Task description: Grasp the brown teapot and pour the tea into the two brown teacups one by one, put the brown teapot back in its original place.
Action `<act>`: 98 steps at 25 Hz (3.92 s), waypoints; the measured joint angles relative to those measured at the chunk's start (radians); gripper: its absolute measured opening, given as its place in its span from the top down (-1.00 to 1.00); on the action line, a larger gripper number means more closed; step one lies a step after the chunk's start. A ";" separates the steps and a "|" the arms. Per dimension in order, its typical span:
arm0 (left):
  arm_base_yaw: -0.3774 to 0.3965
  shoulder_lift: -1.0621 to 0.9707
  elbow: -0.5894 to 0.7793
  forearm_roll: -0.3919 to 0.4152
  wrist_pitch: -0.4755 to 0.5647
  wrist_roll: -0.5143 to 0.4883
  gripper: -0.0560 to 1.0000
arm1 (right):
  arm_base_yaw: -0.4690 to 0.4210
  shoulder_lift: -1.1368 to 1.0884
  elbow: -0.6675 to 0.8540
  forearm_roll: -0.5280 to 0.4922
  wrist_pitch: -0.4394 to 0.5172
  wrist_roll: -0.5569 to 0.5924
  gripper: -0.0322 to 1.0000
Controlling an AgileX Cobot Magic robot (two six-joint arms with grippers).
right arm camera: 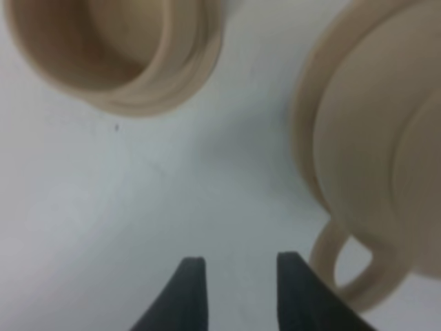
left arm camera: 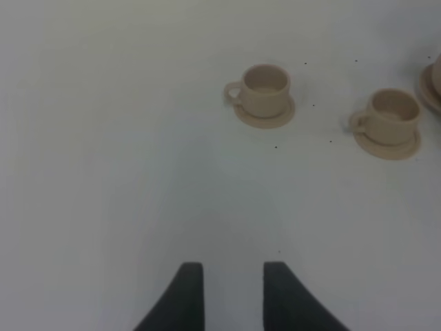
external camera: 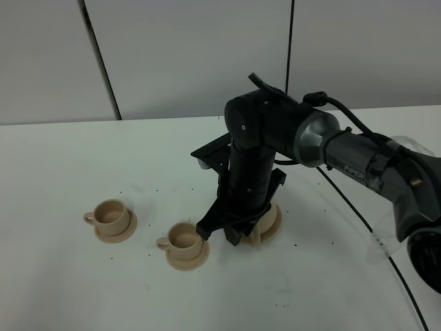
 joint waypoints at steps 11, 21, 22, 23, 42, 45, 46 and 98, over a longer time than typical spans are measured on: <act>0.000 0.000 0.000 0.000 0.000 0.000 0.36 | -0.010 -0.010 0.021 0.019 0.001 -0.043 0.46; 0.000 0.000 0.000 0.000 0.000 0.000 0.36 | -0.010 0.029 0.022 0.018 0.001 -0.053 0.46; 0.000 0.000 0.000 0.000 0.000 0.000 0.36 | -0.010 0.029 0.022 0.013 0.001 -0.053 0.46; 0.000 0.000 0.000 0.000 0.000 0.000 0.36 | -0.012 0.029 0.022 0.008 0.001 -0.053 0.46; 0.000 0.000 0.000 0.000 0.000 -0.001 0.36 | -0.053 0.029 0.023 -0.120 0.012 -0.045 0.46; 0.000 0.000 0.000 0.000 0.000 -0.001 0.36 | -0.053 0.029 0.023 -0.155 0.013 -0.045 0.46; 0.000 0.000 0.000 0.000 0.000 -0.001 0.36 | -0.053 0.029 0.023 -0.166 0.013 -0.045 0.46; 0.000 0.000 0.000 0.000 0.000 0.001 0.36 | -0.103 -0.036 0.024 -0.234 0.008 -0.363 0.34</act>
